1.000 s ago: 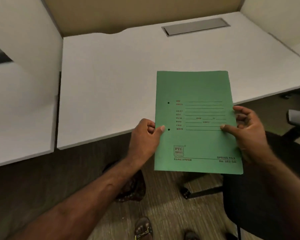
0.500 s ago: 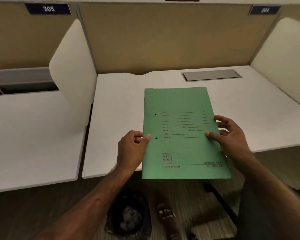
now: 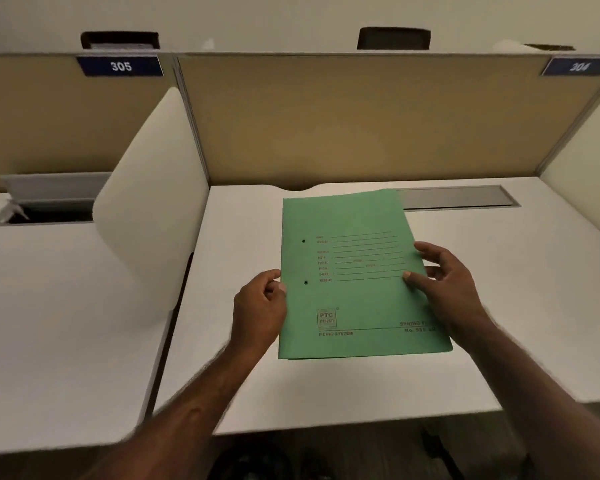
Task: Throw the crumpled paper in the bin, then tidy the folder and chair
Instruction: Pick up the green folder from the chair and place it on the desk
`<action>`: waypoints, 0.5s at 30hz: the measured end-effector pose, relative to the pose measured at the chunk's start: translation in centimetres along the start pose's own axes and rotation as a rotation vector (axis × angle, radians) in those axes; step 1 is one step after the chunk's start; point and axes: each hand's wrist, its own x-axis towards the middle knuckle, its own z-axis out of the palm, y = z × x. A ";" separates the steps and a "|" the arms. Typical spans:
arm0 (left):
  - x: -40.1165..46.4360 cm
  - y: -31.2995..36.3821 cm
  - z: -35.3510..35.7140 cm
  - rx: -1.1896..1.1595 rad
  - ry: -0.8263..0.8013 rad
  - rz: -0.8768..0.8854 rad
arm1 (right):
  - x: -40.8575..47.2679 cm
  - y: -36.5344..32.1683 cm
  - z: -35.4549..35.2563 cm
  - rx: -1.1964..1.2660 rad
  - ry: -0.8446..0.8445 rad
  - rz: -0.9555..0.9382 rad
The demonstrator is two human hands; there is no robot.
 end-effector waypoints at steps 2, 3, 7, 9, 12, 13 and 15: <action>2.4 0.4 1.0 0.013 0.010 -0.007 | 2.8 -0.1 0.0 0.019 -0.041 0.021; 3.8 0.5 1.8 0.020 0.024 -0.013 | 4.5 0.0 0.0 0.027 -0.066 0.029; 8.3 0.7 3.9 0.040 0.058 -0.018 | 9.4 0.8 0.5 0.032 -0.154 0.053; 10.1 0.6 5.0 0.043 0.066 -0.033 | 11.7 1.4 0.9 0.024 -0.179 0.076; 13.1 0.1 6.5 0.048 0.064 -0.035 | 15.3 2.3 2.0 -0.001 -0.202 0.099; 13.8 -0.2 6.8 0.044 0.055 -0.034 | 16.2 2.7 2.4 -0.011 -0.209 0.105; 15.7 -0.9 7.7 0.055 0.026 -0.031 | 18.3 3.5 3.3 -0.031 -0.221 0.118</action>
